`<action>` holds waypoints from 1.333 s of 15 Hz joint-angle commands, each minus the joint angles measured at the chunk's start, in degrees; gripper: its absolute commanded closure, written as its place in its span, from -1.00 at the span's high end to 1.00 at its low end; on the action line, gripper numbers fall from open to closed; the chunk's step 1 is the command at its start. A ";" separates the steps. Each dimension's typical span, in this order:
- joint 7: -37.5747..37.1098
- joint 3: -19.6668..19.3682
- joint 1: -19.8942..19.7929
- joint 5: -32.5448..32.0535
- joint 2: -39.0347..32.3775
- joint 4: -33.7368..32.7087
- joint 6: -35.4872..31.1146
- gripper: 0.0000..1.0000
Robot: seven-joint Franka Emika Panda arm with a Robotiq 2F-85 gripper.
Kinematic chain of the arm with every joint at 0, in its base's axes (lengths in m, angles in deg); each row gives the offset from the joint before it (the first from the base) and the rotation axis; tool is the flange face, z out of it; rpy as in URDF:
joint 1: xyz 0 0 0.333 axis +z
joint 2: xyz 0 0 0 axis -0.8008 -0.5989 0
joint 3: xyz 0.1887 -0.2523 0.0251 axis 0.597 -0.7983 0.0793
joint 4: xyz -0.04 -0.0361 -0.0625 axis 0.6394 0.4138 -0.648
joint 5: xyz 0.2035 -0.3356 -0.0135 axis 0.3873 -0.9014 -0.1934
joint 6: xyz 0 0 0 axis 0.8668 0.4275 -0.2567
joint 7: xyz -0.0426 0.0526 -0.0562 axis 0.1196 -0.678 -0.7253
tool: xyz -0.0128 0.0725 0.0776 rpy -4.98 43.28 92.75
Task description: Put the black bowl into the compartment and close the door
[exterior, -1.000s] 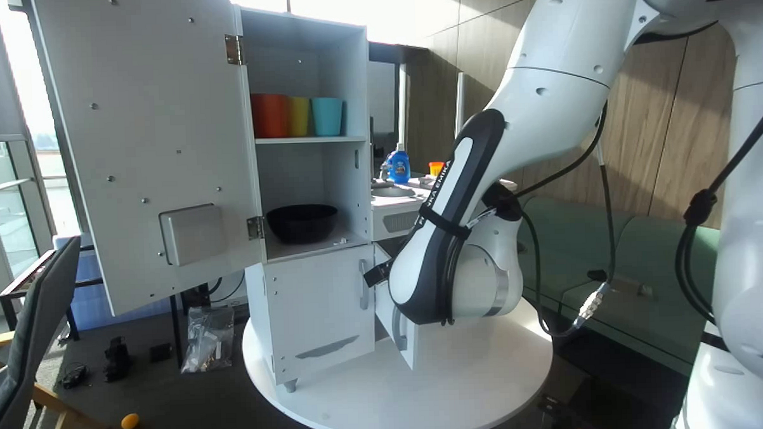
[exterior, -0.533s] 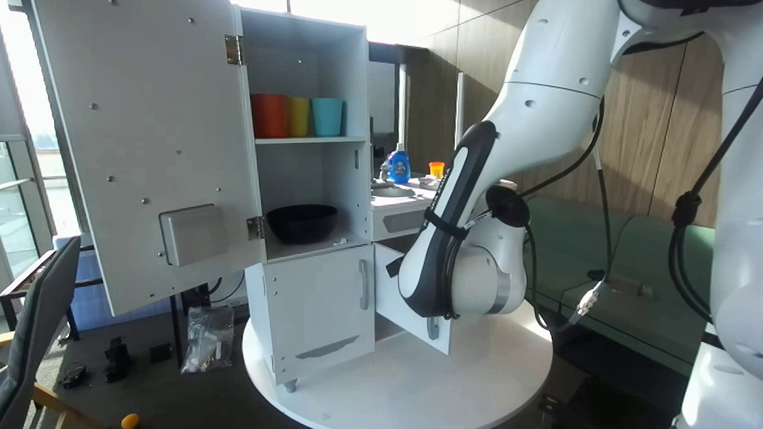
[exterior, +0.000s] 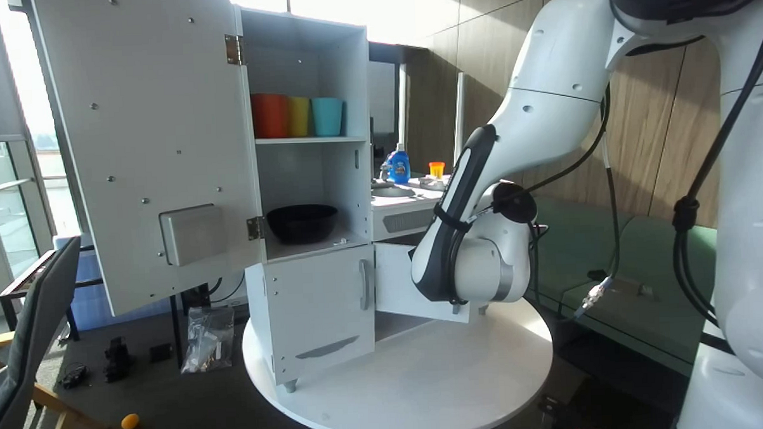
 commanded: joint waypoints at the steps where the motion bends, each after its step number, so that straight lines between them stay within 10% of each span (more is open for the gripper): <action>1: -3.78 -3.66 0.19 -1.78 1.81 -0.57 -0.43 1.00; 14: -10.30 -11.15 -6.89 0.15 5.49 -14.02 17.26 1.00; 20: -1.93 -13.33 -6.56 7.11 6.07 -15.24 32.96 1.00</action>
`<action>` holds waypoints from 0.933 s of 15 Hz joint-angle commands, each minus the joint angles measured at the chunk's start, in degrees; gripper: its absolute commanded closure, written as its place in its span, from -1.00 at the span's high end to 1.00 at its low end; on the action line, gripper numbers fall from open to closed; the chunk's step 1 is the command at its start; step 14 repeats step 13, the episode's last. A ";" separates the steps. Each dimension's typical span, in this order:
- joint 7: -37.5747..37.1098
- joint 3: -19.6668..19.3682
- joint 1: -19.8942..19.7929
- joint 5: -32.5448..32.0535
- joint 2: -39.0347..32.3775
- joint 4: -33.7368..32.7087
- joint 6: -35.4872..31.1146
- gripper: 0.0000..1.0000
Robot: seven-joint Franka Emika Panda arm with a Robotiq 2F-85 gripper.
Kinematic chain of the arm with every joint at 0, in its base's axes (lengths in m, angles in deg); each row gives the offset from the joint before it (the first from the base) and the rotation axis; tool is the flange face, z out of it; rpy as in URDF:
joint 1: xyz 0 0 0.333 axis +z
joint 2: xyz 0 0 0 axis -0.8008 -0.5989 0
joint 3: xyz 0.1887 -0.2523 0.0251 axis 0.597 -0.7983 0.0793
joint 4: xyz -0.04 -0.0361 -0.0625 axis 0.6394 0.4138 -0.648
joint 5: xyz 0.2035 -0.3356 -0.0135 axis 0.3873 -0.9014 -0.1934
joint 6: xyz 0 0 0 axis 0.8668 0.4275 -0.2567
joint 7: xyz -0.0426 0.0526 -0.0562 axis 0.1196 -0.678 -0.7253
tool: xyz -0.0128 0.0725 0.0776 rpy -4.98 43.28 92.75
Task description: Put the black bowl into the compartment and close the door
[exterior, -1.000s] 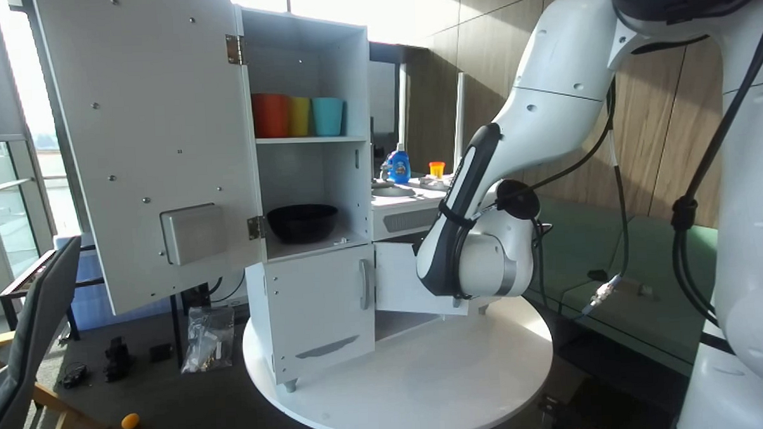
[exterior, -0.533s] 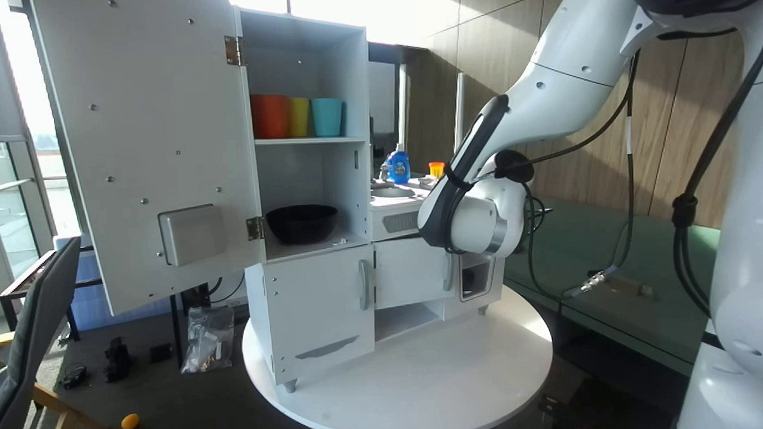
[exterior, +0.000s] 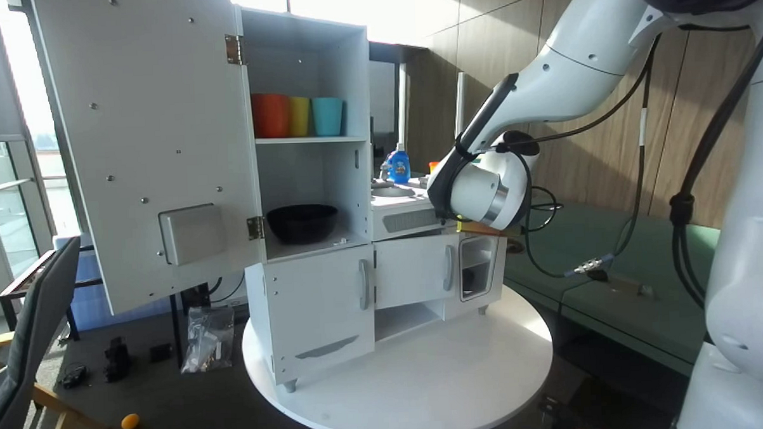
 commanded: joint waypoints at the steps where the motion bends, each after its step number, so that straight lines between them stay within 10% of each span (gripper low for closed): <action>1: 3.75 -1.88 0.38 5.08 0.14 -1.78 6.76 1.00; 14: -5.67 -1.04 0.14 8.16 0.43 -2.88 9.00 1.00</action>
